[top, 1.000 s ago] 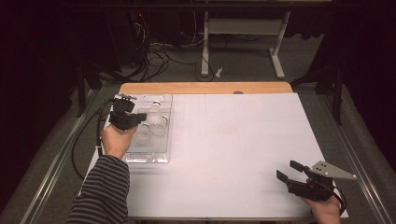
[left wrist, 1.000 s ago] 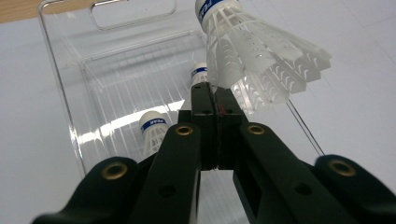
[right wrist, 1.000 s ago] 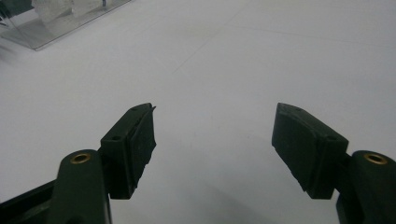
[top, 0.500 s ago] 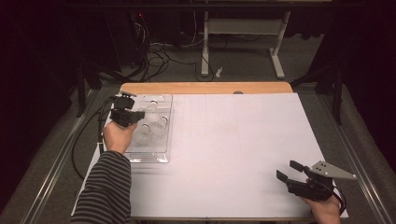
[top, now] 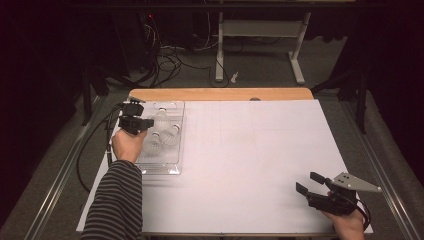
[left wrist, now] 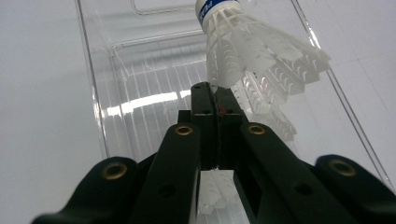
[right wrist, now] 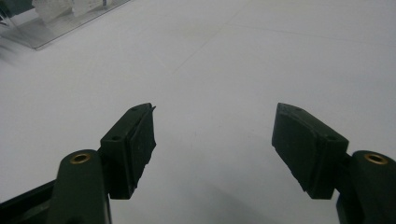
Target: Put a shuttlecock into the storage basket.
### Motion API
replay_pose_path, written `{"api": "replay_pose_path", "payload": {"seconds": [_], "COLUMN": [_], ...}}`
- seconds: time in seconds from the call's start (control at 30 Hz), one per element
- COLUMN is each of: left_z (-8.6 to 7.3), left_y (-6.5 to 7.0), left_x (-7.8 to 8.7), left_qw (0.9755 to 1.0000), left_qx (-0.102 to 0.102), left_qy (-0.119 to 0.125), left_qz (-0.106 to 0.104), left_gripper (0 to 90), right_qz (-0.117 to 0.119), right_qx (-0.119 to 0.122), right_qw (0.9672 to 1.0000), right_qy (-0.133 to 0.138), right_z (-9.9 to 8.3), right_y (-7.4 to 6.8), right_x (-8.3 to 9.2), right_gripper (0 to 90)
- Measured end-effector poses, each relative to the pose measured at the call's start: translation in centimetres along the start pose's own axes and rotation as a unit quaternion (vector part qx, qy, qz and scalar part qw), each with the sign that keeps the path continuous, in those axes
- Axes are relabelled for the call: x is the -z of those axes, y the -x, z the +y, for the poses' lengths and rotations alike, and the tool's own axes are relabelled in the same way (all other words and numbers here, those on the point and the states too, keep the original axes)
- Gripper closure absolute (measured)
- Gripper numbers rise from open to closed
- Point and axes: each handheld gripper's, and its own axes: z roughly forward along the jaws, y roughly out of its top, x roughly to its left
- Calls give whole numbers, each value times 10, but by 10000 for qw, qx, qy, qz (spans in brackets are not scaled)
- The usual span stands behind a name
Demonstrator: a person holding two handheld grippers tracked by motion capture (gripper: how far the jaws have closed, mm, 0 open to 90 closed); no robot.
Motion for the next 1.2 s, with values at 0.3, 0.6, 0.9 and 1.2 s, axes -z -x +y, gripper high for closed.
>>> {"api": "replay_pose_path", "payload": {"seconds": [0.3, 0.6, 0.9, 1.2], "left_z": [0, -1, -2, -5], "left_y": [-2, 11, 21, 28], "left_x": [-5, -1, 4, 8], "left_qw": [10000, 9995, 9988, 9980], "left_qx": [16, -291, -437, -559], "left_qy": [-72, 45, 201, 276], "left_qz": [49, 119, 10, -68], "left_gripper": [820, 626, 537, 523], "right_qz": [9, 19, 15, 18], "right_qx": [-6, 7, 14, 17], "right_qw": [10000, 10000, 10000, 10000], "right_qy": [-5, -3, 4, 4], "right_z": [0, 0, 0, 0], "right_y": [0, -1, -1, -1], "right_x": [0, 0, 0, 0], "right_gripper": [304, 303, 303, 303]}}
